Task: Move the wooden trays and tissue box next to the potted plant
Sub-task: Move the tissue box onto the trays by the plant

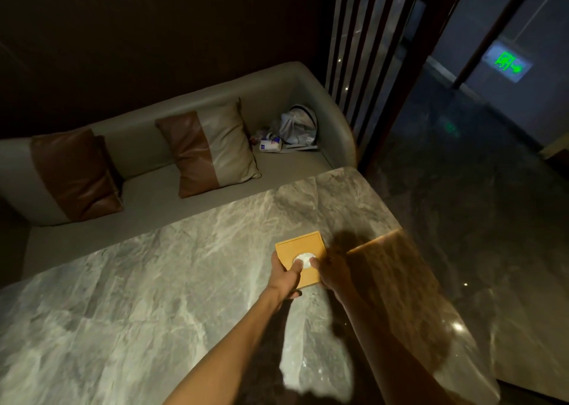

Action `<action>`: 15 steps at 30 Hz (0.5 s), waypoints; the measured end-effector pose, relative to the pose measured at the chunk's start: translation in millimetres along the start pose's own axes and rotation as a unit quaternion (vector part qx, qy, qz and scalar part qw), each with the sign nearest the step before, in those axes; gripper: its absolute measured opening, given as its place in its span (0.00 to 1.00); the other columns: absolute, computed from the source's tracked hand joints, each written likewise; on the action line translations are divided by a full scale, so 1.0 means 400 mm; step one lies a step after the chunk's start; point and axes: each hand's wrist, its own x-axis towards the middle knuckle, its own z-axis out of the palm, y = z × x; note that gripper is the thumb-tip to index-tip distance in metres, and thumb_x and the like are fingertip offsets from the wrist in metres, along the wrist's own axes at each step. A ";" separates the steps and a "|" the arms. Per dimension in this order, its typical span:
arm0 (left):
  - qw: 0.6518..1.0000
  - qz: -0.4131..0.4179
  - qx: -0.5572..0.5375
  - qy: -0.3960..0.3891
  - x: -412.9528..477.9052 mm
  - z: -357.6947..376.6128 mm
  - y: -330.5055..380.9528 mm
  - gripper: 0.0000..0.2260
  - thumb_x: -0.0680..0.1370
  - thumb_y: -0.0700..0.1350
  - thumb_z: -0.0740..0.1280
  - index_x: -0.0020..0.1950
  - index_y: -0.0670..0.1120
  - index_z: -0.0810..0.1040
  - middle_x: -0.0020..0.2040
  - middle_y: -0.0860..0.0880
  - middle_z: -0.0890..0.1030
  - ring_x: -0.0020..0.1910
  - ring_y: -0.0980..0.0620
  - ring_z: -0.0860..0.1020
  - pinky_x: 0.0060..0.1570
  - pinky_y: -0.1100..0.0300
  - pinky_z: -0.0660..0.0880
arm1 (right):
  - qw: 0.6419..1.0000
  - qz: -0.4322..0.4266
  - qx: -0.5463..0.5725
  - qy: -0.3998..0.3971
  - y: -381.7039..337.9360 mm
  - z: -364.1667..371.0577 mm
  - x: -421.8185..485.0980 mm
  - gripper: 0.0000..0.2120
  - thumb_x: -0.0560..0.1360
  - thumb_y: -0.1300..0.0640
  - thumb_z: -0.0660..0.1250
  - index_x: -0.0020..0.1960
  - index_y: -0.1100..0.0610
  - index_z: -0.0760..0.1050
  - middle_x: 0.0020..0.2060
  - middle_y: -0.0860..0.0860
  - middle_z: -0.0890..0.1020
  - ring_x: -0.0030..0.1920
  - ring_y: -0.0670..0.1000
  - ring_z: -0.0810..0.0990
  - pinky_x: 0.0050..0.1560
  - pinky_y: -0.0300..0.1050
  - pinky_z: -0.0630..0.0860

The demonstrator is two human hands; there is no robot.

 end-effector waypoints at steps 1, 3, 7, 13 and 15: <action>1.000 0.001 -0.015 0.012 -0.015 -0.015 -0.003 0.26 0.79 0.52 0.65 0.71 0.54 0.55 0.63 0.46 0.73 0.58 0.42 0.79 0.49 0.37 0.82 | 1.000 -0.012 -0.003 -0.004 -0.008 0.010 -0.018 0.21 0.76 0.50 0.68 0.66 0.58 0.74 0.60 0.58 0.81 0.59 0.59 0.80 0.52 0.44 0.72; 0.999 0.004 -0.039 0.030 -0.051 -0.058 -0.015 0.28 0.78 0.53 0.65 0.72 0.55 0.53 0.63 0.47 0.72 0.54 0.42 0.81 0.46 0.37 0.82 | 0.999 -0.053 0.007 -0.011 -0.032 0.035 -0.065 0.20 0.75 0.53 0.69 0.66 0.56 0.75 0.57 0.58 0.83 0.56 0.59 0.82 0.54 0.48 0.78; 0.994 0.043 -0.076 0.067 -0.142 -0.182 -0.060 0.25 0.79 0.52 0.64 0.72 0.55 0.54 0.59 0.46 0.76 0.45 0.48 0.82 0.35 0.50 0.83 | 0.991 -0.125 0.009 -0.050 -0.082 0.117 -0.182 0.17 0.74 0.50 0.69 0.62 0.52 0.77 0.55 0.53 0.84 0.53 0.56 0.83 0.57 0.55 0.80; 0.973 0.103 -0.116 0.169 -0.315 -0.434 -0.183 0.21 0.80 0.48 0.63 0.71 0.54 0.61 0.64 0.46 0.78 0.58 0.44 0.80 0.58 0.39 0.78 | 0.983 -0.130 0.022 -0.125 -0.165 0.347 -0.371 0.23 0.68 0.40 0.67 0.63 0.39 0.74 0.50 0.45 0.85 0.49 0.52 0.84 0.50 0.56 0.84; 0.963 0.111 -0.129 0.210 -0.387 -0.544 -0.255 0.22 0.79 0.50 0.64 0.71 0.55 0.61 0.63 0.47 0.78 0.58 0.43 0.80 0.57 0.37 0.78 | 0.979 -0.151 0.010 -0.138 -0.195 0.460 -0.455 0.19 0.69 0.44 0.69 0.60 0.41 0.77 0.45 0.45 0.85 0.44 0.50 0.84 0.41 0.52 0.86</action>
